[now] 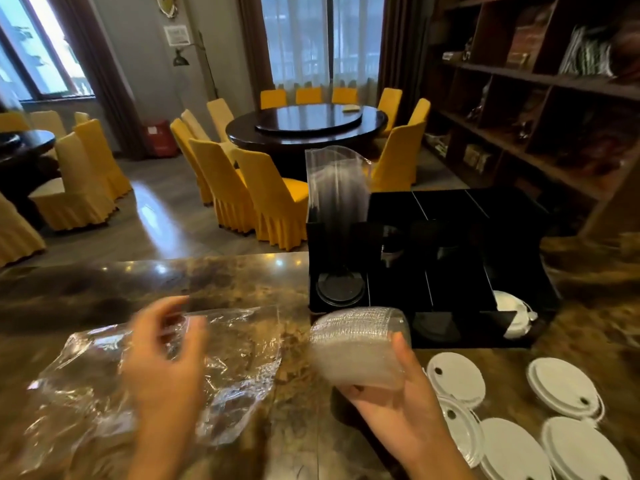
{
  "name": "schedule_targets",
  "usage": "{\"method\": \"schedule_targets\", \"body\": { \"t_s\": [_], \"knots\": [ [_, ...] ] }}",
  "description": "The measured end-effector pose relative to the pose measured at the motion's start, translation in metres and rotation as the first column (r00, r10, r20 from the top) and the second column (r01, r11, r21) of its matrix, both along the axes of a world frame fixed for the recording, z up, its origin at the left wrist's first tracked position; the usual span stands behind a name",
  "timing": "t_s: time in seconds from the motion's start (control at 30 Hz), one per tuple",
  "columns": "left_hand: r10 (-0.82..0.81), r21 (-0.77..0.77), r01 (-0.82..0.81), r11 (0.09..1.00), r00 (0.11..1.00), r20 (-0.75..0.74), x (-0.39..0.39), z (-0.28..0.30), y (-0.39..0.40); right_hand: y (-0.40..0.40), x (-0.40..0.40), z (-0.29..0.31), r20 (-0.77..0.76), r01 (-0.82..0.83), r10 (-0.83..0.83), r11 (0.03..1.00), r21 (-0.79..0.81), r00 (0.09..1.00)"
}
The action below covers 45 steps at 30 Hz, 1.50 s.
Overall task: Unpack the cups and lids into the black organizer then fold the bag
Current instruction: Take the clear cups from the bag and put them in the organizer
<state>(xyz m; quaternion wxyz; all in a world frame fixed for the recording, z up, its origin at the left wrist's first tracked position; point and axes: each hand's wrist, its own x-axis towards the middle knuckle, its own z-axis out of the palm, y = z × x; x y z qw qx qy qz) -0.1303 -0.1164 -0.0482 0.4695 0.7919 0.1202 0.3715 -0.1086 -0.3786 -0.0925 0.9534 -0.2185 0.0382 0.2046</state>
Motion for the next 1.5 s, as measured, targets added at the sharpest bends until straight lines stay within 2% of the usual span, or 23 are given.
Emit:
{"method": "schedule_targets", "body": {
  "t_s": [0.03, 0.1, 0.17, 0.23, 0.37, 0.53, 0.63, 0.8, 0.93, 1.0, 1.07, 1.13, 1.27, 1.5],
  "knots": [
    [-0.152, 0.019, 0.152, 0.988, 0.988, 0.005, 0.002, 0.014, -0.035, -0.001, 0.001, 0.002, -0.016, 0.017, -0.017, 1.000, -0.009, 1.000],
    [-0.412, 0.087, 0.420, 0.904, 0.906, -0.092, 0.004, 0.024, -0.111, -0.002, 0.003, 0.006, -0.034, 0.050, -0.052, 0.997, -0.052, 0.998],
    [-0.534, 0.123, 0.563, 0.817, 0.820, -0.208, 0.009, 0.014, -0.152, -0.004, 0.003, 0.010, -0.050, 0.093, -0.098, 0.992, -0.089, 0.994],
    [-0.531, 0.125, 0.575, 0.809, 0.805, -0.264, 0.023, 0.009, -0.172, -0.008, 0.004, 0.015, -0.040, 0.138, -0.142, 0.986, -0.089, 0.989],
    [-0.617, -0.054, 0.615, 0.787, 0.782, -0.087, 0.050, 0.009, -0.185, -0.020, 0.014, 0.023, -0.047, 0.265, -0.270, 0.960, -0.090, 0.962],
    [-0.704, -0.146, 0.690, 0.708, 0.707, -0.071, 0.092, 0.016, -0.182, -0.034, 0.028, 0.016, -0.246, 0.315, -0.266, 0.930, 0.187, 0.932],
    [-0.722, -0.159, 0.704, 0.692, 0.679, -0.134, 0.113, 0.017, -0.189, -0.030, 0.034, 0.009, -0.292, 0.293, -0.222, 0.929, 0.227, 0.930],
    [-0.705, -0.116, 0.699, 0.706, 0.675, -0.220, 0.140, 0.013, -0.196, -0.024, 0.042, 0.006, -0.295, 0.226, -0.190, 0.970, 0.093, 0.936],
    [-0.615, -0.102, 0.611, 0.785, 0.750, -0.242, 0.152, 0.006, -0.198, -0.022, 0.046, 0.000, -0.250, 0.157, -0.116, 0.976, 0.153, 0.961],
    [-0.505, -0.007, 0.518, 0.855, 0.832, -0.230, 0.158, 0.003, -0.199, -0.022, 0.048, -0.003, -0.237, 0.150, -0.103, 0.970, 0.191, 0.966],
    [-0.381, 0.155, 0.435, 0.887, 0.879, -0.287, 0.165, 0.001, -0.201, -0.022, 0.051, -0.006, -0.242, 0.156, -0.101, 0.963, 0.220, 0.965],
    [-0.277, 0.322, 0.400, 0.858, 0.889, -0.365, 0.167, -0.002, -0.206, -0.023, 0.053, -0.011, -0.299, 0.176, -0.101, 0.955, 0.237, 0.949],
    [-0.117, 0.589, 0.360, 0.724, 0.905, -0.410, 0.164, -0.015, -0.213, -0.023, 0.052, -0.020, -0.421, 0.169, -0.046, 0.951, 0.258, 0.906],
    [-0.055, 0.673, 0.323, 0.666, 0.920, -0.387, 0.166, -0.022, -0.215, -0.032, 0.037, -0.028, -0.421, 0.180, -0.092, 0.968, 0.175, 0.903]
  ]
}}
